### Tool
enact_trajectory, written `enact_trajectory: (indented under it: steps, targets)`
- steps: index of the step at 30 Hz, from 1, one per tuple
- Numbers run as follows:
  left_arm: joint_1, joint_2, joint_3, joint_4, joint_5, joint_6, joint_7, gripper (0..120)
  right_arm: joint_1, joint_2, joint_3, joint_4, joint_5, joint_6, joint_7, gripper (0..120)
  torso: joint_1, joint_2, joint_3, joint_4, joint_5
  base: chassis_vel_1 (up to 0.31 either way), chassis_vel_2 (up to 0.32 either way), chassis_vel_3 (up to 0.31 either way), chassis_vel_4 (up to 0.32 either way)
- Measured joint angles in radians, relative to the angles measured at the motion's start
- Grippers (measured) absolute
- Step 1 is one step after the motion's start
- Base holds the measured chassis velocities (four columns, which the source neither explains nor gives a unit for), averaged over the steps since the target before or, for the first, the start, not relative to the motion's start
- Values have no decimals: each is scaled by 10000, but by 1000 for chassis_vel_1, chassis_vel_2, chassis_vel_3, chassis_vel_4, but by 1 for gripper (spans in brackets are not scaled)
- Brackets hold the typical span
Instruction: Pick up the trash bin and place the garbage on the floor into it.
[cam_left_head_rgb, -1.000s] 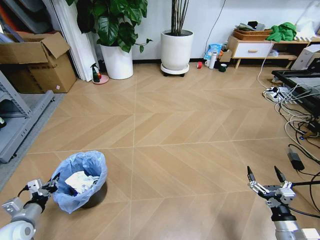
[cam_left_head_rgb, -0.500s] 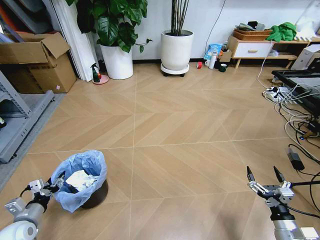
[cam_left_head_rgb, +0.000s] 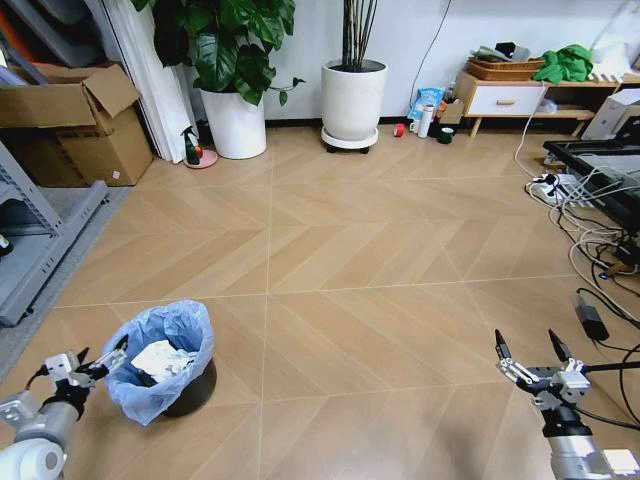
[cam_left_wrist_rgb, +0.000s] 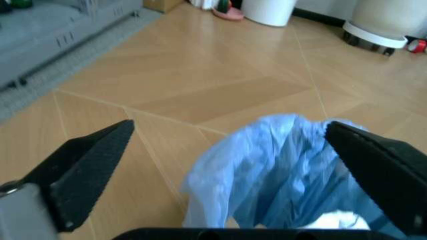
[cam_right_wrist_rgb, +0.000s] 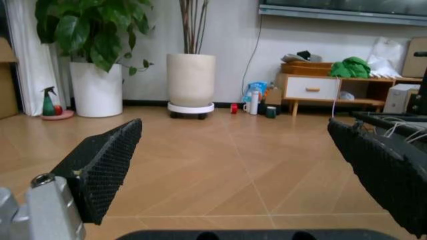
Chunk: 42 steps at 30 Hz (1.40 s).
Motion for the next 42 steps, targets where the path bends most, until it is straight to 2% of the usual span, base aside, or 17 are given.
enact_trajectory:
  steps: [4,6,11,17,20,27,33,42]
  targets:
    - [247,104,-170,-700,-57,-3,-148,112,50,-224,-114,198,15,-114,182,100,0,0,0,0,-1,0,0,0,0]
    - [491,157,-268,-1476,-14,-40,-46,114,86,-374,-240,395,12,-219,328,100,0,0,0,0,2,0,0,0,0]
    - [667,162,-238,-2238,77,-52,41,114,99,-395,-383,691,-59,-316,648,100,0,0,0,0,-1,0,0,0,0]
    - [799,144,-133,-2954,83,74,-208,108,52,-345,-609,1466,-301,-552,1139,100,0,0,0,-1,0,0,0,0,0]
    - [894,-14,-134,-3336,106,133,-276,101,145,-101,-799,1952,-433,-750,1336,100,0,0,0,0,-2,0,0,0,0]
    - [984,-309,-59,-3557,307,140,-306,100,307,194,-1207,2140,-698,-847,1403,100,0,0,0,0,0,0,0,0,0]
    - [1083,-520,103,-3551,562,-17,-227,100,460,270,-1514,1825,-935,-508,1157,100,0,0,0,0,-1,0,0,0,0]
    - [1067,-494,667,-3551,886,-215,66,100,1184,25,-3037,1234,-1112,125,623,100,0,0,0,0,-2,0,0,0,0]
